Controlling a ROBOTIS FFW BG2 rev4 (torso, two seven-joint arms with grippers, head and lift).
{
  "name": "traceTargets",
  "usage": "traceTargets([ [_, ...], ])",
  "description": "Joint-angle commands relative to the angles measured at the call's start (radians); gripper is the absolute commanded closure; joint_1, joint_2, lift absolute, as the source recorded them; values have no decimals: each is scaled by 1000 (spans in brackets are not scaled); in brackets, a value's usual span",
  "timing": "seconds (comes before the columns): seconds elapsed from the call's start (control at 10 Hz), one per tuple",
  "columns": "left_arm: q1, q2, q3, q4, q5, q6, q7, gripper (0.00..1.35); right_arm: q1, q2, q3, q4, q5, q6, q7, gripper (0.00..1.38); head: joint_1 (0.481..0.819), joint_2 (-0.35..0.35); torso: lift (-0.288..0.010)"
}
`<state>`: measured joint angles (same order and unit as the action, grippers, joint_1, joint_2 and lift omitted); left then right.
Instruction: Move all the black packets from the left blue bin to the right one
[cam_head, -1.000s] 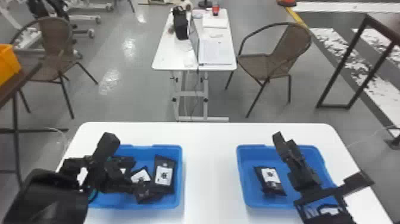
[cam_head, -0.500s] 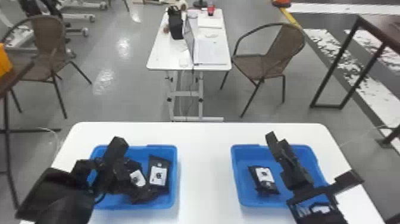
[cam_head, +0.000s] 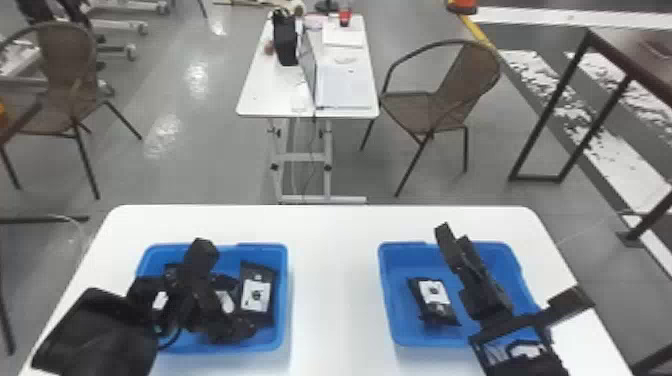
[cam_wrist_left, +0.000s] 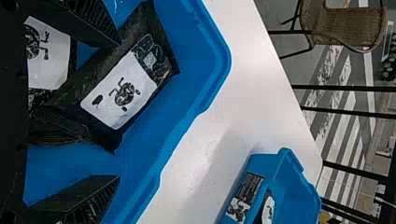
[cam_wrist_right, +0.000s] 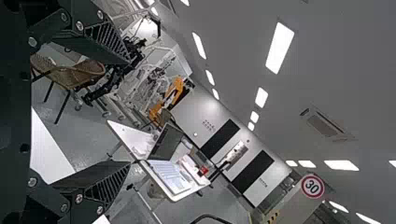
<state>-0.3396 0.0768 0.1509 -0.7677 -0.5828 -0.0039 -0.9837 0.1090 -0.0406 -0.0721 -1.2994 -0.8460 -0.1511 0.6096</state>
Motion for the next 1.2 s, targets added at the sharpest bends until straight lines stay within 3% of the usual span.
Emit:
traceTargets([
  [0.0, -3, 3, 1, 25, -3, 2, 14, -2, 3, -1, 0, 2, -5, 1, 1, 268, 695, -61, 0],
  [0.4, -22, 14, -4, 99, -8, -34, 148, -2, 8, 1, 0, 11, -24, 4, 13, 269, 695, -41, 0],
  [0.6, -41, 21, -48, 165, 44, -68, 148, -2, 3, 1, 0, 16, -22, 12, 19, 269, 695, -38, 0],
  [0.9, -35, 5, -28, 165, 77, -130, 169, -2, 17, 1, 0, 17, -33, 12, 24, 269, 695, -59, 0],
  [1.1, -30, 1, -31, 165, 69, -96, 188, 5, 15, 4, 3, 23, -35, 15, 29, 269, 695, -64, 0],
])
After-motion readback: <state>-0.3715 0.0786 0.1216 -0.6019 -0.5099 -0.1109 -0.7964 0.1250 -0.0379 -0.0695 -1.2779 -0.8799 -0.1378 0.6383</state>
